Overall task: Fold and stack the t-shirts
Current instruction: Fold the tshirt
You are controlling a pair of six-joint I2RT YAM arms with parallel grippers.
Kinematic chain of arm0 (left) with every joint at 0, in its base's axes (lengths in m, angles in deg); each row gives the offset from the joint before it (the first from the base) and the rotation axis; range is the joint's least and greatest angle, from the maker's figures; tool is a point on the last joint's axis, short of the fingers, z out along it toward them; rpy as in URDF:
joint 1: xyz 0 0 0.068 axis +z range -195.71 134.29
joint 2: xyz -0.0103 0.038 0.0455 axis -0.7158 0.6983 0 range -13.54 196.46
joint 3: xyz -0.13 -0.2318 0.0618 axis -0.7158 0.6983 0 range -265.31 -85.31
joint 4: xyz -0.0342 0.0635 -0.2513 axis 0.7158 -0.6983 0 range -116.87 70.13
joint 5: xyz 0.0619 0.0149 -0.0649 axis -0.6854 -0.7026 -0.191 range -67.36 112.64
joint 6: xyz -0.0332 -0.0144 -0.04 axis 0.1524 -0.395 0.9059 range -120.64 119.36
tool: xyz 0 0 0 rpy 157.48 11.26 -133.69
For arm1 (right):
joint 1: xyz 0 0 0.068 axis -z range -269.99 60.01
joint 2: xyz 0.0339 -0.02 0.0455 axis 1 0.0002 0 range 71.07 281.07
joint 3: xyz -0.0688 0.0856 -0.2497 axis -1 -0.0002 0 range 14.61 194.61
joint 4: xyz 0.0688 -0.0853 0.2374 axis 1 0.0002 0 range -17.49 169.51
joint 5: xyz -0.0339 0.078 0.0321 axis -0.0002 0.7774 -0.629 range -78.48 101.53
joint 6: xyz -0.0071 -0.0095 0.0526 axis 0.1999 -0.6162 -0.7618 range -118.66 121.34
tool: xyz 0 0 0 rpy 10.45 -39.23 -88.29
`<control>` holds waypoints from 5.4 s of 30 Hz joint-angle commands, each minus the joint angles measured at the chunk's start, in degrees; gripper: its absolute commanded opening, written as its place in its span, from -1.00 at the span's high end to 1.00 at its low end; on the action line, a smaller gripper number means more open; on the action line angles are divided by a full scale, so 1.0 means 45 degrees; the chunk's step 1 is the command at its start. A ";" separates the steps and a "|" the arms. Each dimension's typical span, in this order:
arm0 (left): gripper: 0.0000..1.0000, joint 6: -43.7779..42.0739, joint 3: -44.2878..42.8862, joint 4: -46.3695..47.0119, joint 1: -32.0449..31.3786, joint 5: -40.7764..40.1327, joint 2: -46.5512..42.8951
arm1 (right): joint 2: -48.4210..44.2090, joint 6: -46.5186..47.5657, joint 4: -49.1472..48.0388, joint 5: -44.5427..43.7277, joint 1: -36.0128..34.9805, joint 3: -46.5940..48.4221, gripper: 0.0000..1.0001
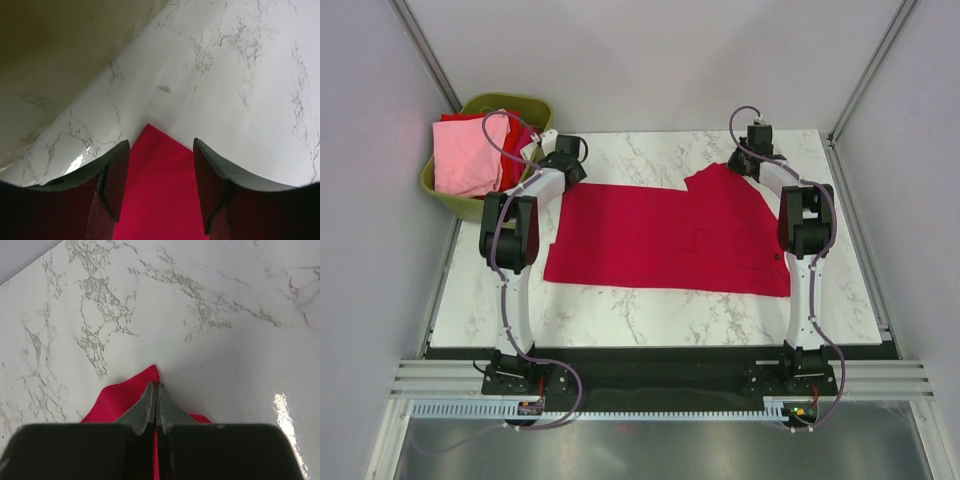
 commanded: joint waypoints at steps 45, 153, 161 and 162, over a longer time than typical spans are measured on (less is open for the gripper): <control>0.19 -0.1984 -0.1240 -0.1173 -0.1044 -0.1125 0.0225 | -0.2767 -0.0877 -0.1990 0.0991 0.0403 -0.3300 1.00; 0.95 -0.1560 -0.8938 -0.5509 -0.0244 0.3968 0.5089 | -0.3430 -0.1268 -0.2323 0.3315 0.2630 -0.3925 1.00; 0.95 -0.1833 -0.6090 -0.3364 -0.0303 0.3656 0.3004 | -0.4114 -0.0975 -0.2186 0.3354 0.2416 -0.4179 1.00; 0.95 -0.1911 -0.5409 -0.2838 -0.0361 0.3617 0.2786 | -0.4269 -0.0936 -0.2050 0.3355 0.2396 -0.4179 1.00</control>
